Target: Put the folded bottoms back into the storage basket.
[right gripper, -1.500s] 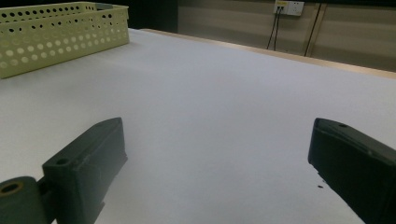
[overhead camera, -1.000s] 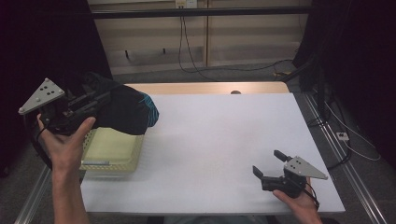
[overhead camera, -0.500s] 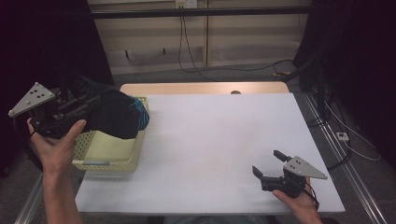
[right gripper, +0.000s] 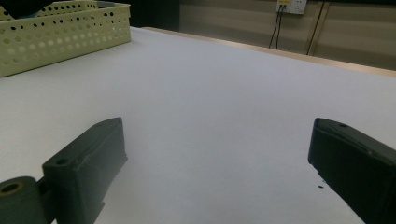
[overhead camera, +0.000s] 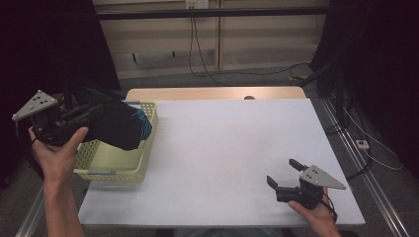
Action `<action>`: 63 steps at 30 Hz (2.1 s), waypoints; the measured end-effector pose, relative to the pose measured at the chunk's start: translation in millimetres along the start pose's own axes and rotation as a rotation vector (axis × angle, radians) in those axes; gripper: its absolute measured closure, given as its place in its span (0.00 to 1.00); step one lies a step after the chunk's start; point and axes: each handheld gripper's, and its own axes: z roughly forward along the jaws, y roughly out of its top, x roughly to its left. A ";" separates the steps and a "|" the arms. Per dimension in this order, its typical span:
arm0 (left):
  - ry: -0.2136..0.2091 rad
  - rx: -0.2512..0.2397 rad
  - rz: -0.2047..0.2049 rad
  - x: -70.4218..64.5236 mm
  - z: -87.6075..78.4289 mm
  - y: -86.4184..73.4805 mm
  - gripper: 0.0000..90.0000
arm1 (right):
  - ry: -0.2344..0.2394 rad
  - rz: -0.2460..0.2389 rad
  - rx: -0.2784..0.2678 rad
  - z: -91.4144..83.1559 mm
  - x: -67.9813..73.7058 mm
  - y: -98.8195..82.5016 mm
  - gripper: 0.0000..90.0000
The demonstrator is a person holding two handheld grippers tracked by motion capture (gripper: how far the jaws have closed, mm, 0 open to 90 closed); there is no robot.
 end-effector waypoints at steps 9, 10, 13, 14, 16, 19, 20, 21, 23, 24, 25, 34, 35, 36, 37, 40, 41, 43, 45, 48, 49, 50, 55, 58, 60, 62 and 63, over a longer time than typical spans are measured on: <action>-0.007 0.024 -0.037 15.7 6.2 -10.5 0.84 | 0.002 -0.001 -0.001 0.2 0.3 0.0 0.04; -0.006 0.025 -0.040 16.3 6.9 -11.3 0.84 | 0.002 -0.002 -0.001 0.2 0.3 0.1 0.04; 0.002 0.039 -0.041 18.5 8.6 -13.3 0.84 | 0.002 -0.002 -0.001 0.2 0.3 0.1 0.04; 0.002 0.044 -0.040 19.2 9.2 -14.0 0.84 | 0.002 -0.002 -0.001 0.2 0.4 0.1 0.04; 0.006 0.054 -0.040 20.3 10.5 -15.3 0.84 | 0.001 -0.003 -0.001 0.0 0.4 0.1 0.04; 0.011 0.066 -0.043 21.7 11.4 -16.6 0.84 | 0.002 -0.004 -0.001 0.0 0.4 0.1 0.04; 0.015 0.070 -0.041 21.5 11.6 -16.8 0.84 | 0.002 -0.004 -0.002 -0.1 0.4 0.2 0.04; 0.014 0.075 -0.037 21.4 12.1 -17.0 0.84 | 0.002 -0.004 -0.002 -0.1 0.5 0.2 0.04; 0.026 0.083 -0.033 21.7 13.4 -17.8 0.84 | 0.002 -0.005 -0.002 0.0 0.4 0.2 0.04; 0.025 0.084 -0.035 22.5 14.5 -18.8 0.84 | 0.003 -0.005 -0.002 0.0 0.4 0.2 0.04; 0.028 0.093 -0.034 23.6 15.2 -19.7 0.84 | 0.003 -0.005 -0.002 0.1 0.4 0.2 0.04; 0.041 0.129 -0.065 34.9 21.4 -30.0 0.84 | 0.004 -0.004 0.000 0.2 0.7 0.2 0.04; 0.038 0.133 -0.060 36.1 21.9 -31.0 0.84 | 0.004 -0.004 0.000 0.2 0.7 0.2 0.04; 0.038 0.133 -0.060 36.6 22.9 -32.1 0.84 | 0.004 -0.004 0.000 0.2 0.8 0.2 0.04; 0.038 0.142 -0.055 37.0 23.8 -32.9 0.84 | 0.004 -0.004 0.000 0.2 0.8 0.2 0.04; 0.018 0.171 -0.032 37.5 27.6 -35.5 0.84 | 0.003 -0.004 0.001 0.2 0.8 0.1 0.04; 0.013 0.173 -0.029 37.1 29.4 -36.4 0.84 | 0.004 -0.004 0.001 0.2 0.9 0.1 0.04; 0.001 0.190 -0.019 36.6 32.7 -37.7 0.84 | 0.005 -0.004 0.002 0.3 1.0 0.1 0.04; -0.002 0.202 -0.026 35.9 36.6 -38.5 0.84 | 0.005 -0.004 0.001 0.3 0.9 0.1 0.04; -0.016 0.213 -0.023 31.2 44.4 -38.0 0.84 | 0.004 -0.004 0.003 0.5 0.7 0.1 0.04; -0.025 0.216 -0.022 28.6 46.6 -37.4 0.83 | 0.005 -0.004 0.003 0.6 0.8 0.0 0.04; -0.036 0.212 -0.018 26.4 49.1 -36.9 0.83 | 0.005 -0.005 0.003 0.5 0.8 0.0 0.04; -0.045 0.221 0.012 22.4 58.8 -36.8 0.83 | 0.005 -0.002 0.003 0.6 0.7 -0.1 0.04; -0.023 0.247 -0.003 25.0 66.3 -40.8 0.83 | 0.007 -0.001 0.004 0.9 0.8 -0.1 0.04; -0.030 0.261 -0.022 25.9 70.6 -43.1 0.83 | 0.010 -0.002 0.005 1.1 1.0 -0.1 0.04; -0.041 0.263 -0.017 24.2 74.4 -43.4 0.83 | 0.011 -0.005 0.008 2.0 0.6 -0.1 0.04; -0.053 0.260 -0.019 23.3 76.1 -42.7 0.83 | 0.010 -0.003 0.009 2.5 0.3 -0.2 0.04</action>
